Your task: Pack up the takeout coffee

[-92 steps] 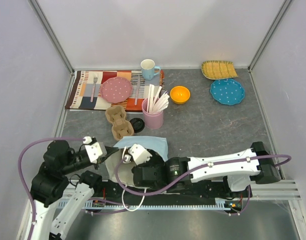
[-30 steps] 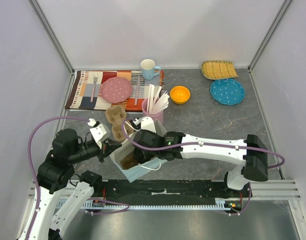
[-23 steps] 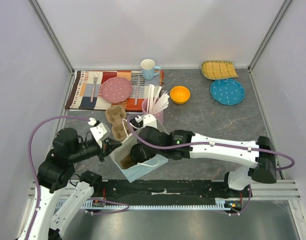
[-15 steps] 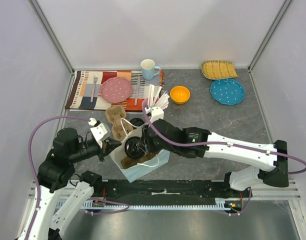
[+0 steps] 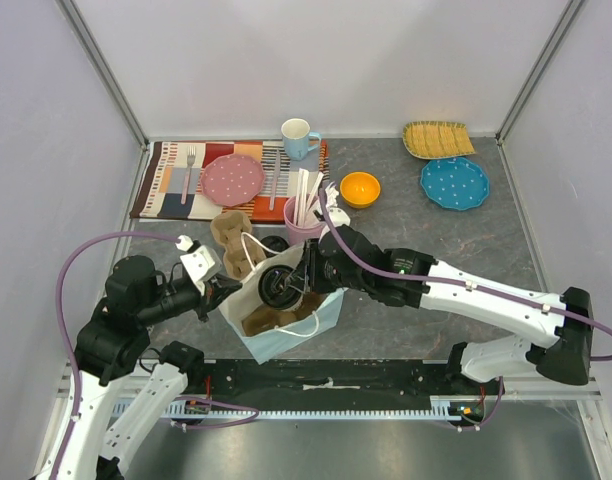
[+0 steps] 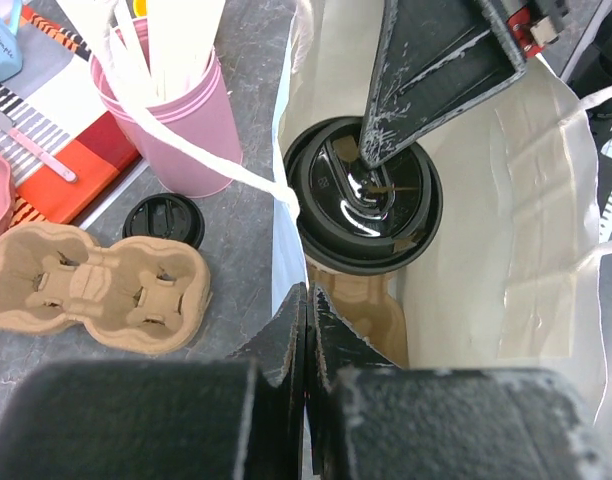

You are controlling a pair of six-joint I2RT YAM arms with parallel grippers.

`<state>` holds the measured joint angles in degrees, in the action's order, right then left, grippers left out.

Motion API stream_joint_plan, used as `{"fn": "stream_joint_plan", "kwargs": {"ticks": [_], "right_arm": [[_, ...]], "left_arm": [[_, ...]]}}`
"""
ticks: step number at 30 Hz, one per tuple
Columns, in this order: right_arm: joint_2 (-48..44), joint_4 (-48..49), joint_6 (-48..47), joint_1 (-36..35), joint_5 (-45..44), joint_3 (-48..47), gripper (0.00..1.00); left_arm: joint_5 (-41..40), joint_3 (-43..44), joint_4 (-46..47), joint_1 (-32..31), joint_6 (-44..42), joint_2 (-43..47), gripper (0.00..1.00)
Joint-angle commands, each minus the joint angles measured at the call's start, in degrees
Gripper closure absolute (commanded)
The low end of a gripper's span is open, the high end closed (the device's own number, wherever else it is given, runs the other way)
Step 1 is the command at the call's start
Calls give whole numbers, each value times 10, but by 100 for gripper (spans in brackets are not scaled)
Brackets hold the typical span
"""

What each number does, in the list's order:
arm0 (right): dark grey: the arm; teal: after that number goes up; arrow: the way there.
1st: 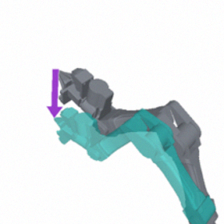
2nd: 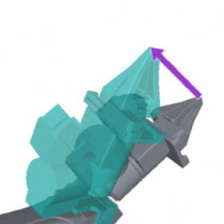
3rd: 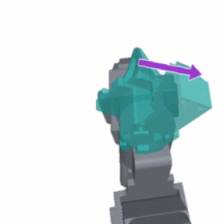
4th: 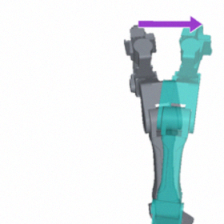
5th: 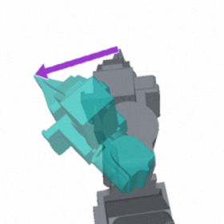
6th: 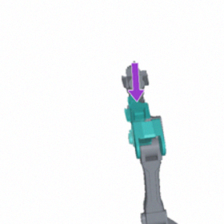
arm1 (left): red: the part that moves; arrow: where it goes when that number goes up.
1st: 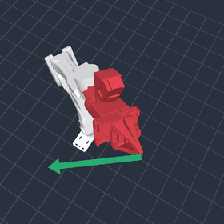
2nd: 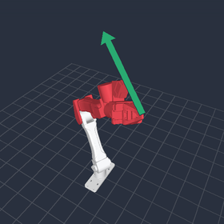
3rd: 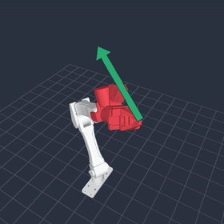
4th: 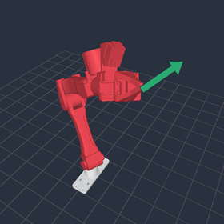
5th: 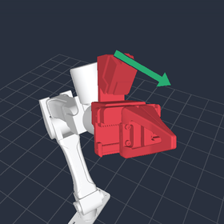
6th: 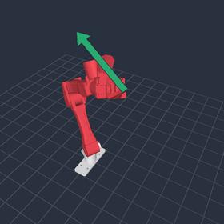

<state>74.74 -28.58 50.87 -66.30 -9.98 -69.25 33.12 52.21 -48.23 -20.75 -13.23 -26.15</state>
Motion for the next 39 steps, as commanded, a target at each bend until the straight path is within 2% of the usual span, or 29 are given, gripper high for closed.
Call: {"fn": "stream_joint_plan", "kwargs": {"ticks": [1, 8, 12, 20, 27, 33, 39], "right_arm": [[24, 42, 46, 14, 74, 4, 100], [83, 92, 62, 18, 140, -12, 100], [123, 96, 33, 17, 197, -39, 100], [152, 99, 48, 19, 183, -18, 100], [196, 88, 51, 18, 210, 2, 100], [211, 66, 48, 20, 213, 16, 100], [228, -44, 2, 19, 186, -33, 100]], "left_arm": [[-6, 0, 30, 0, -20, -5, 98], [-9, -3, 34, 0, -25, -9, 98], [-14, -11, 40, 0, -24, -13, 98], [-22, -15, 47, 0, -14, -20, 98], [-43, -11, 45, 0, -27, -23, 98], [-42, -7, 44, 0, -28, -23, 98], [-42, -7, 42, 0, -30, -23, 98]]}}
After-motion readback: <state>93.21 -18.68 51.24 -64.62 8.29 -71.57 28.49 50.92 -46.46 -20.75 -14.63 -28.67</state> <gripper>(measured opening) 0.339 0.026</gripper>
